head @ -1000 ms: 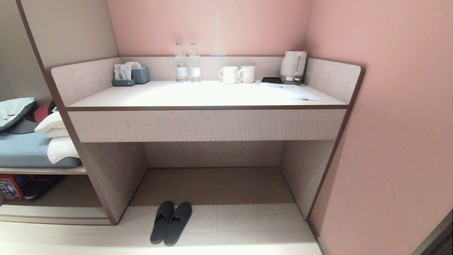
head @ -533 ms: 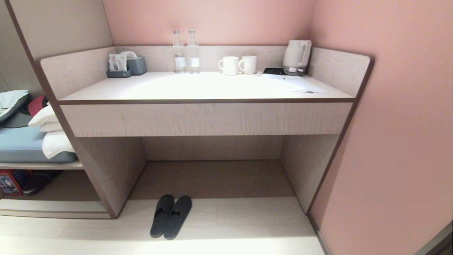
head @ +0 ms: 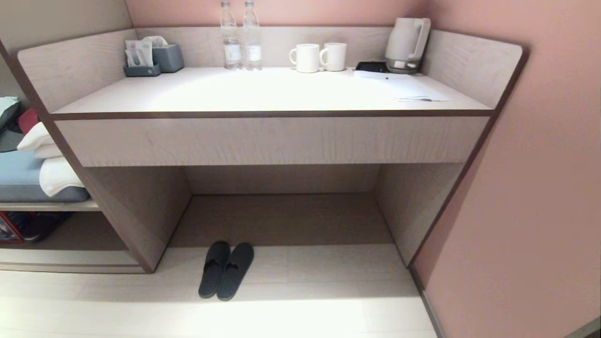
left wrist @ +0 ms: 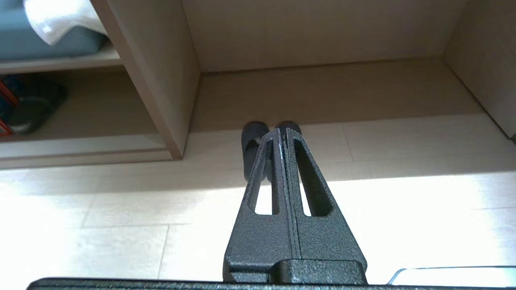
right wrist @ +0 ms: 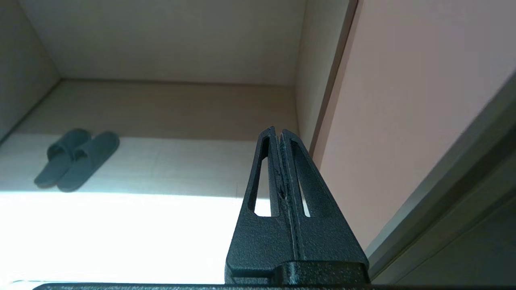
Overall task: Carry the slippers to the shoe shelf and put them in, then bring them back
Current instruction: Pick up the slippers on the floor
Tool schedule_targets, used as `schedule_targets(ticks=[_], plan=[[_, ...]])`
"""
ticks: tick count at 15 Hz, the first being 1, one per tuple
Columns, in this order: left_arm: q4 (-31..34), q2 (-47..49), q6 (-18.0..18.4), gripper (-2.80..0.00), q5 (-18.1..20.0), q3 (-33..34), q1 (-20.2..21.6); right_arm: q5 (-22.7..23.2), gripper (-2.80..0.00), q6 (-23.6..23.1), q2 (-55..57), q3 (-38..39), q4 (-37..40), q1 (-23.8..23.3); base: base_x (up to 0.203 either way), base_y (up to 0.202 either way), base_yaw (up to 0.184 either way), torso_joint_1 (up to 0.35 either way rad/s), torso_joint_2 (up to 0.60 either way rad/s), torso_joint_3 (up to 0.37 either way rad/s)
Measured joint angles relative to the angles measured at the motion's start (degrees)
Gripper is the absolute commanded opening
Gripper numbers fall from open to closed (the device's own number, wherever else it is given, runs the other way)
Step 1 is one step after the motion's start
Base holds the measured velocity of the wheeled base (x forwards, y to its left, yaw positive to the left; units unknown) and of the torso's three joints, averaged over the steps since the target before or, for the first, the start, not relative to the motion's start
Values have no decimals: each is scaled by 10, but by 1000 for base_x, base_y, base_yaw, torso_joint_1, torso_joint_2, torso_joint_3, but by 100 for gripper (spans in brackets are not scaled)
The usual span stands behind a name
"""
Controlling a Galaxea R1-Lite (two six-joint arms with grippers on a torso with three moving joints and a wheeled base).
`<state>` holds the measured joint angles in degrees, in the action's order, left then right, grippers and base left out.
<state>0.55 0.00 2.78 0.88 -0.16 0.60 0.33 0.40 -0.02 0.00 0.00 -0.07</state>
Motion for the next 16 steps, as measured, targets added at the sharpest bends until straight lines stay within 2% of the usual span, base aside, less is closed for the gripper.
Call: schedule_targets(ticks=[16], plan=[[1, 0, 1, -280, 0, -1, -1, 0, -280, 0, 0, 0, 0, 0, 0, 0, 0, 4, 3, -198]])
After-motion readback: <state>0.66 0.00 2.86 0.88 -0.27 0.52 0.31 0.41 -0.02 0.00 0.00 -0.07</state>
